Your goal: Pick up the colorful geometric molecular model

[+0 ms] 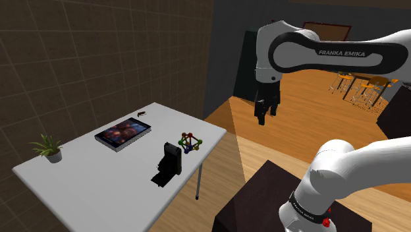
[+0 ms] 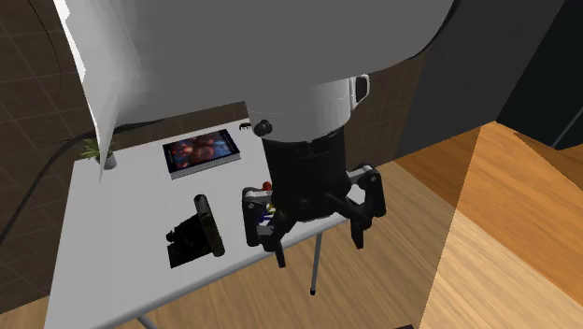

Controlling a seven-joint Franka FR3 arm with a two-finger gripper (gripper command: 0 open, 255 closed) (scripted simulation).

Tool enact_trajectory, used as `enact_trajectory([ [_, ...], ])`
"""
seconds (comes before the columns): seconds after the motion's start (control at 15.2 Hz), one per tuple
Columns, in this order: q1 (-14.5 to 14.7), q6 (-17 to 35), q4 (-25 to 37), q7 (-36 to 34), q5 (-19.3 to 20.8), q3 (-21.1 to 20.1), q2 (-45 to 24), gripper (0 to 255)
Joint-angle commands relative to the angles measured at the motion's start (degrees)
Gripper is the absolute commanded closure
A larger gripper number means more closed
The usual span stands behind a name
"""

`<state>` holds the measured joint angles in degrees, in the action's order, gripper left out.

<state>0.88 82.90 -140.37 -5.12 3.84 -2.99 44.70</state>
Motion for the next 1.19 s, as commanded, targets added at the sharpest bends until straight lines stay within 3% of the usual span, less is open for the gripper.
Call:
enact_trajectory([
  [0.0, 0.0, 0.0, 0.0, 0.0, 0.0, 0.0, 0.0, 0],
  [0.53, -0.08, 15.96, 0.27, 2.4, 0.88, 1.52, -14.53, 0],
  [1.12, 0.06, 30.27, 6.87, 5.09, 1.09, 2.55, -33.6, 0],
])
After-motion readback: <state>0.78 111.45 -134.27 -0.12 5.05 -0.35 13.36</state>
